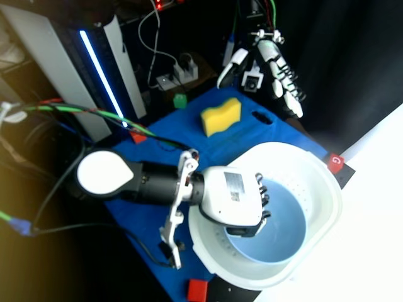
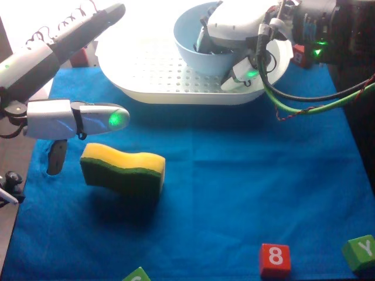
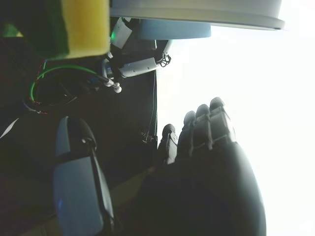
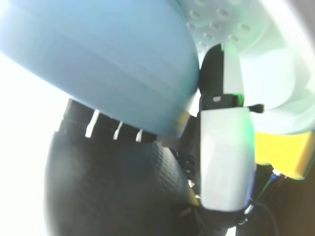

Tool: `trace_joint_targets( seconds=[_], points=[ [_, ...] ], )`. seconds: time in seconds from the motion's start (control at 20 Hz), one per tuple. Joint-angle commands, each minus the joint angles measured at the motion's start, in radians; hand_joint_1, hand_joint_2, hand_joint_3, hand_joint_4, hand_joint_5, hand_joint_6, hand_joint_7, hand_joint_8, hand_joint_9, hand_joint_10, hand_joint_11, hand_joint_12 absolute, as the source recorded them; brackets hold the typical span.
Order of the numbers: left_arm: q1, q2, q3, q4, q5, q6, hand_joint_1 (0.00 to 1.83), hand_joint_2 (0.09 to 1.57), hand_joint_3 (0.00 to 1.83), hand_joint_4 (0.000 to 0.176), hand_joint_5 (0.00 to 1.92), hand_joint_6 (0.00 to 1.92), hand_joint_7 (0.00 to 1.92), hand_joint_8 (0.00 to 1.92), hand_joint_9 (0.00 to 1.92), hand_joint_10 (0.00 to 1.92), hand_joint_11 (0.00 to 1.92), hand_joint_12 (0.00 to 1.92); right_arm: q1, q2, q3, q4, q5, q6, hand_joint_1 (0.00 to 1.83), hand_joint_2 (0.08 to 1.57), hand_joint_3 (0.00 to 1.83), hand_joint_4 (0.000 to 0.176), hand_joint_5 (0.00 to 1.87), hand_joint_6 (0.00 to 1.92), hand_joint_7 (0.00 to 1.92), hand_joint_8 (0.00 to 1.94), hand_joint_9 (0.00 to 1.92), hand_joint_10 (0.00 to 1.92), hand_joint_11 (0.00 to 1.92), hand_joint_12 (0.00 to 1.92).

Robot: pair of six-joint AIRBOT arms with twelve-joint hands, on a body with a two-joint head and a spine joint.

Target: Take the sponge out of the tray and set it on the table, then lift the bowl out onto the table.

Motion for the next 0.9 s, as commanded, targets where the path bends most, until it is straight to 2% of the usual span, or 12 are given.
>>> trace_joint_targets(
  seconds=[0.0,0.05,0.1,0.15,0.25,0.3,0.35,0.45,0.6,0.65,0.8,0.85],
  points=[
    [-0.008,-0.008,0.006,-0.016,-0.126,-0.013,0.72,0.90,0.00,0.138,0.00,0.00,0.00,0.00,0.00,0.00,0.00,0.00,0.002,-0.002,0.005,0.011,0.003,-0.002,1.26,1.14,0.00,0.000,0.89,0.88,0.99,1.22,1.12,1.50,1.12,1.82],
    [-0.008,-0.008,0.006,-0.016,-0.128,-0.014,0.72,0.90,0.00,0.135,0.00,0.00,0.00,0.00,0.00,0.00,0.00,0.00,0.002,-0.002,0.005,0.009,0.003,-0.002,1.26,1.13,0.00,0.000,0.91,1.00,0.96,1.13,1.10,1.58,1.11,1.86],
    [-0.008,-0.008,0.005,-0.016,-0.129,-0.014,0.68,0.90,0.00,0.121,0.00,0.00,0.00,0.00,0.00,0.00,0.00,0.00,0.002,-0.002,0.005,0.005,0.003,-0.002,1.26,1.15,0.00,0.000,0.91,0.85,0.96,1.27,1.03,1.53,1.01,1.81],
    [-0.008,-0.008,0.005,-0.016,-0.129,-0.014,0.68,0.91,0.01,0.114,0.00,0.00,0.00,0.00,0.00,0.00,0.00,0.00,0.002,-0.002,0.005,-0.001,0.003,-0.002,1.26,1.13,0.00,0.000,0.90,0.88,1.02,1.17,0.96,1.37,0.91,1.69],
    [-0.008,-0.008,0.005,-0.016,-0.129,-0.015,0.64,0.90,0.00,0.127,0.00,0.00,0.00,0.00,0.00,0.00,0.00,0.00,0.002,-0.002,0.004,-0.017,0.003,-0.002,1.18,1.10,0.00,0.000,0.99,0.93,1.02,1.18,0.96,1.46,0.95,1.74],
    [-0.008,-0.008,0.005,-0.016,-0.129,-0.015,0.65,0.89,0.00,0.136,0.00,0.00,0.00,0.00,0.00,0.00,0.00,0.00,0.002,-0.002,0.003,-0.031,0.003,0.000,1.26,1.08,0.00,0.000,0.83,1.65,0.92,1.79,0.99,1.83,1.11,1.88],
    [-0.008,-0.008,0.005,-0.016,-0.129,-0.015,0.65,0.89,0.00,0.138,0.00,0.00,0.00,0.00,0.00,0.00,0.00,0.00,0.002,-0.002,0.001,-0.045,0.003,0.003,1.36,1.08,0.00,0.000,0.82,1.87,0.94,1.91,1.04,1.90,1.21,1.91],
    [-0.008,-0.008,0.005,-0.016,-0.129,-0.016,0.64,0.88,0.00,0.154,0.00,0.00,0.00,0.00,0.00,0.00,0.00,0.00,0.002,-0.002,0.001,-0.051,0.003,0.006,1.53,1.11,0.00,0.000,0.78,1.92,1.12,1.94,1.32,1.92,1.46,1.92],
    [-0.008,-0.009,0.005,-0.017,-0.130,-0.018,0.64,0.88,0.00,0.153,0.00,0.00,0.00,0.00,0.00,0.00,0.00,0.00,0.003,-0.002,0.000,-0.052,0.004,0.010,1.54,1.14,0.02,0.000,1.11,1.92,1.47,1.94,1.63,1.92,1.71,1.92],
    [-0.007,-0.009,0.004,-0.017,-0.131,-0.018,0.66,0.88,0.00,0.152,0.00,0.00,0.00,0.00,0.00,0.00,0.00,0.00,0.003,-0.001,0.000,-0.052,0.004,0.013,1.54,1.15,0.02,0.000,1.22,1.92,1.49,1.94,1.60,1.92,1.68,1.92],
    [-0.006,-0.011,0.003,-0.018,-0.132,-0.019,0.65,0.88,0.00,0.150,0.00,0.00,0.00,0.00,0.00,0.00,0.00,0.00,0.008,0.005,-0.002,-0.078,0.038,0.079,1.51,1.18,0.03,0.000,1.18,1.92,1.48,1.94,1.59,1.92,1.65,1.92],
    [-0.005,-0.011,0.002,-0.018,-0.132,-0.019,0.66,0.88,0.00,0.161,0.00,0.00,0.00,0.00,0.00,0.00,0.00,0.00,0.011,0.009,0.004,-0.079,0.067,0.101,1.50,1.19,0.04,0.000,1.16,1.92,1.48,1.94,1.58,1.92,1.62,1.92]
  ],
)
